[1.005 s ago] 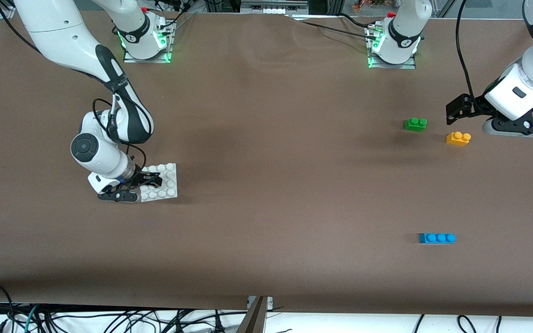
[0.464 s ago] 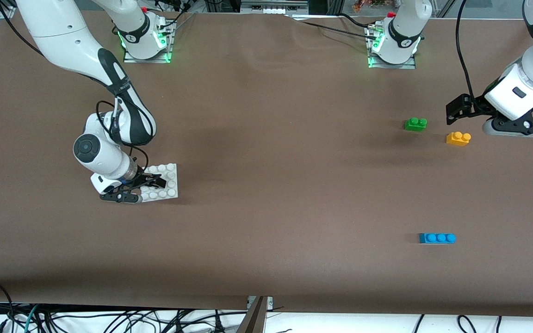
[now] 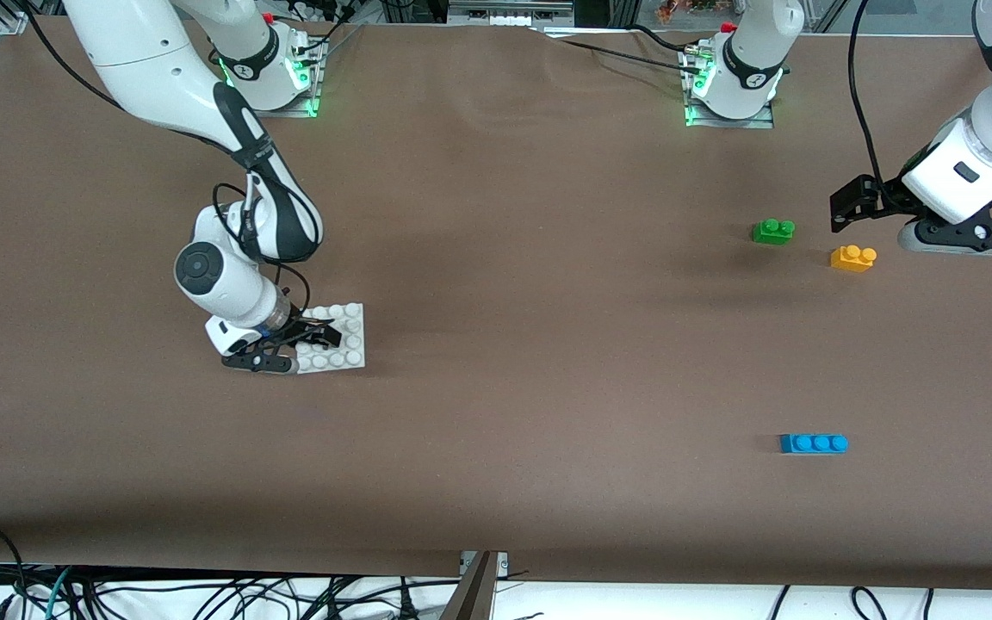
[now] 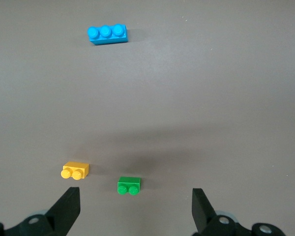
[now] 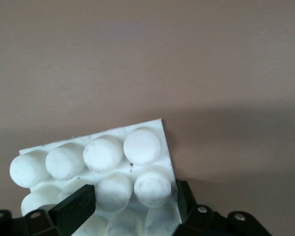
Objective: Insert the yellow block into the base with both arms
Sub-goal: 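Slide the white base plate with the right gripper toward the table middle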
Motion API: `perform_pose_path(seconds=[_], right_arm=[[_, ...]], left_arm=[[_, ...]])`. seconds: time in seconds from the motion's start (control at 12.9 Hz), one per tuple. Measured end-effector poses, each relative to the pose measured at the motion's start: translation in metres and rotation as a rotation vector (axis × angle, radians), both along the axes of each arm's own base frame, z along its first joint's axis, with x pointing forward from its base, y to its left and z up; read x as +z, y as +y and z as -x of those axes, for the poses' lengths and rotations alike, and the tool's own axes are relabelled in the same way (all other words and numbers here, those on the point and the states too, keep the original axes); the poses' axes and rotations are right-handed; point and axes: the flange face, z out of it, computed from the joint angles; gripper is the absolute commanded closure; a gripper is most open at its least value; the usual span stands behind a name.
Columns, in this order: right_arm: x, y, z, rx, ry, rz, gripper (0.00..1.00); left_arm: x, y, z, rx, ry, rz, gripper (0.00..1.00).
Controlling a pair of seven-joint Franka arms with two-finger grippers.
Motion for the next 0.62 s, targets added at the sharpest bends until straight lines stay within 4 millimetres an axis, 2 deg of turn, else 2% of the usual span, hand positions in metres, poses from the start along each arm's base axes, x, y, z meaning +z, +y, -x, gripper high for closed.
perform_pose_path(seconds=[0.23,0.62], right_arm=[[-0.001,0.034,0.005,-0.025,0.0,-0.008,0.23],[-0.001,0.106,0.006,-0.074,-0.015,-0.032,0.23]], left_arm=[[0.0,0.0,0.0,0.0,0.0,0.0,0.0],[0.0,0.0,0.001,0.0,0.005,0.0,0.0]])
